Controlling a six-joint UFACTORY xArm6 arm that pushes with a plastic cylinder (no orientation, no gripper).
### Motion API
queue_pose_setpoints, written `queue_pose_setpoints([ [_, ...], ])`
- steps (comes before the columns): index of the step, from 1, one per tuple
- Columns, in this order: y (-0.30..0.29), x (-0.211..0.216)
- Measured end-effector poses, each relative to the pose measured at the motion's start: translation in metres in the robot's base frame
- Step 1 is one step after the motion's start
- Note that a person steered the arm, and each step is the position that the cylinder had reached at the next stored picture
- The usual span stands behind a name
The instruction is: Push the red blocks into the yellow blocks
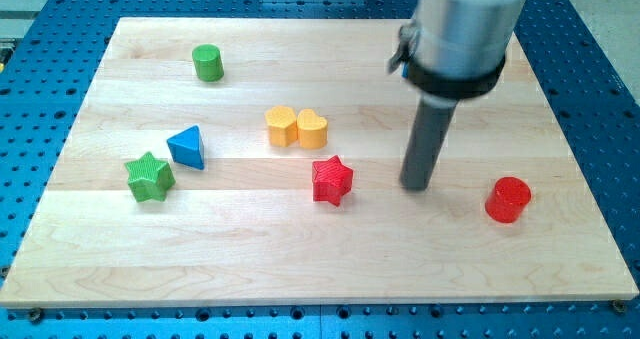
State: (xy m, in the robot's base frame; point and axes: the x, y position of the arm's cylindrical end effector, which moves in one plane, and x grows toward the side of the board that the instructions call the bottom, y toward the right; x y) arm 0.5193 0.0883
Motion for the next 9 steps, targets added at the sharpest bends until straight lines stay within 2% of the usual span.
queue_pose_setpoints([
  [1, -0.052, 0.006],
  [2, -0.091, -0.025],
  [3, -0.089, -0.044],
  [7, -0.136, -0.040],
  [8, -0.108, -0.029],
  [9, -0.033, -0.034],
])
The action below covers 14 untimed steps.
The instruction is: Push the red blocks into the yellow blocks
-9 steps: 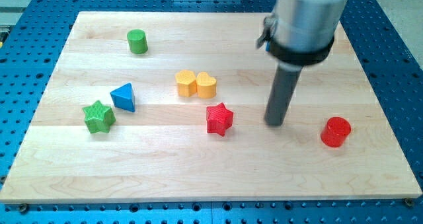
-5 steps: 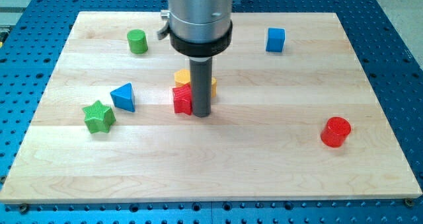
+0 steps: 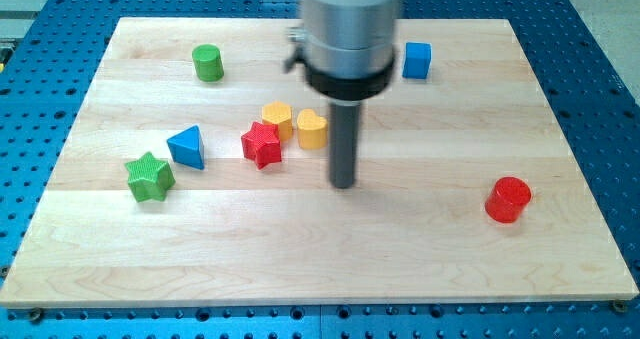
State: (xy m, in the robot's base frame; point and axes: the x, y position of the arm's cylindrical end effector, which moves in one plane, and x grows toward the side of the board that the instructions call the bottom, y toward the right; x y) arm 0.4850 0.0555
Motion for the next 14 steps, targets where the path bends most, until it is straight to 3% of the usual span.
queue_pose_setpoints([
  [2, 0.199, -0.015],
  [3, 0.244, -0.010],
  [4, 0.245, 0.019],
  [5, 0.235, 0.039],
  [8, 0.149, 0.044],
  [9, 0.151, 0.044],
  [11, 0.023, 0.056],
  [13, -0.001, 0.004],
  [14, 0.008, 0.045],
])
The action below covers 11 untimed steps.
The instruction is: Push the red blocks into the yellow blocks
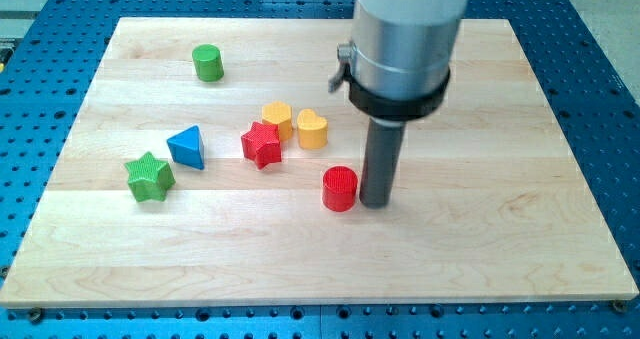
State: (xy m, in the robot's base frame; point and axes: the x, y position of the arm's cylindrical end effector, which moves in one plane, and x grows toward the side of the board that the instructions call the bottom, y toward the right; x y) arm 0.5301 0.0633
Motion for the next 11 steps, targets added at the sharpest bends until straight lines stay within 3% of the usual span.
queue_pose_setpoints([
  [2, -0.089, -0.002],
  [6, 0.015, -0.026],
  [8, -0.042, -0.061],
  [11, -0.063, -0.061],
])
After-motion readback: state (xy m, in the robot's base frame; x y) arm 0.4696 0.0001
